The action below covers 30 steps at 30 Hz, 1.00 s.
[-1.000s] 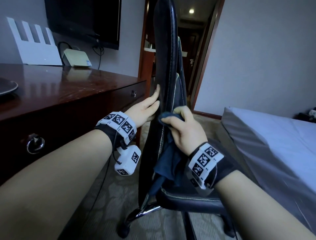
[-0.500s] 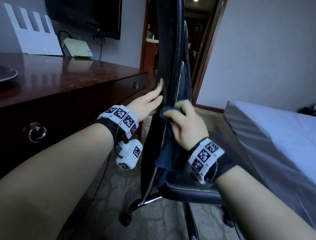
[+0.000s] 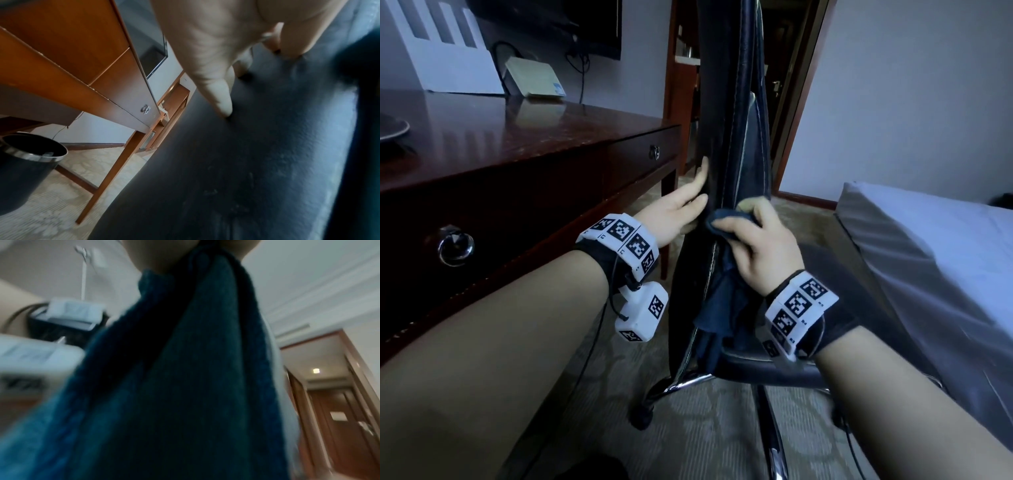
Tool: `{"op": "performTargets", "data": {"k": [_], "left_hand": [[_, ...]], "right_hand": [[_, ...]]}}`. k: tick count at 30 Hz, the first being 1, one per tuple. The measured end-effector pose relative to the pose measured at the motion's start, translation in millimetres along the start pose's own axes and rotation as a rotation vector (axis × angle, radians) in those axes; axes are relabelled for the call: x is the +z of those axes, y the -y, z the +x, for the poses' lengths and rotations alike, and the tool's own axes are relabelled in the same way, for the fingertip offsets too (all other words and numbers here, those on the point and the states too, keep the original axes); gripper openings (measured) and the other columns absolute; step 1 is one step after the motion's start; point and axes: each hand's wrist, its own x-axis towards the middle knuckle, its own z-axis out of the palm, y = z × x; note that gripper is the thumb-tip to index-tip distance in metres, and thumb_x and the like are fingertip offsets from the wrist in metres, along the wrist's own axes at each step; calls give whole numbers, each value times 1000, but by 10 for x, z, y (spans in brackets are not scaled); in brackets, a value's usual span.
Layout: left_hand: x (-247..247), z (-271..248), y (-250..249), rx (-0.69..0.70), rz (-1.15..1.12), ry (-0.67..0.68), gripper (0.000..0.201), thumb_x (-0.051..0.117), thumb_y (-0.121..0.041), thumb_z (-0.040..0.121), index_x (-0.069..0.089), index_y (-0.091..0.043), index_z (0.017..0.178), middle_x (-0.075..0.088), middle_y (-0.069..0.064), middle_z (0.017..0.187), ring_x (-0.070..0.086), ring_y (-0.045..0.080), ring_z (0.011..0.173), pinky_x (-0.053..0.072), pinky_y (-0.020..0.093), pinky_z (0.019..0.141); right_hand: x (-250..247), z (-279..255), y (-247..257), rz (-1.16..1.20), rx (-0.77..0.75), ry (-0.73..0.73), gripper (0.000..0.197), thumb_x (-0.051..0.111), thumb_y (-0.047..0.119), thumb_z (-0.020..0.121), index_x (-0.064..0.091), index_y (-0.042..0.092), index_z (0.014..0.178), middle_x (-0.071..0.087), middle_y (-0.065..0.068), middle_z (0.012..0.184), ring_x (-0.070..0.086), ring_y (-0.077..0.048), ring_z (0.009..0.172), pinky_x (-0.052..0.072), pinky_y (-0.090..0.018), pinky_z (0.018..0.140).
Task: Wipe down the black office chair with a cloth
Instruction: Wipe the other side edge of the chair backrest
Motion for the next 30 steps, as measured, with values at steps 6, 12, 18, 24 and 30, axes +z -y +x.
{"op": "performTargets", "data": {"k": [6, 12, 18, 24, 30], "left_hand": [[31, 3, 5, -18, -63, -45, 51, 36, -34, 97, 12, -46, 140, 39, -15, 136, 40, 13, 116, 30, 31, 105], [66, 11, 50, -46, -133, -82, 43, 37, -17, 100, 30, -46, 130, 48, -7, 117, 39, 17, 105, 33, 33, 95], [79, -38, -55, -53, -35, -29, 55, 38, -36, 97, 12, -37, 145, 22, -16, 147, 30, 3, 134, 24, 28, 113], [87, -61, -46, -10, 42, -72, 52, 35, -46, 90, 19, -50, 139, 35, -27, 130, 37, 15, 124, 24, 36, 113], [107, -51, 39, -15, -75, -55, 49, 37, -35, 98, 17, -53, 139, 18, -35, 138, 23, 4, 138, 26, 41, 114]], "right_hand": [[-24, -7, 86, 28, 25, 45, 26, 48, 17, 82, 60, 20, 104, 48, -8, 100, 57, -30, 70, 52, -34, 50], [-183, 556, 106, 16, 87, -217, 26, 54, 14, 84, 66, 9, 106, 52, -18, 103, 45, -14, 89, 52, -34, 65], [47, -88, 36, 16, 24, 10, 29, 43, 17, 81, 54, 23, 107, 41, -6, 105, 58, -33, 71, 52, -35, 50], [-96, 51, 100, 7, 42, -22, 28, 47, 19, 82, 63, 20, 105, 52, -10, 100, 54, -22, 79, 51, -28, 56], [-271, 476, 36, 16, 79, -221, 23, 52, 11, 84, 67, 9, 102, 53, -16, 100, 48, -14, 90, 44, -25, 69]]}}
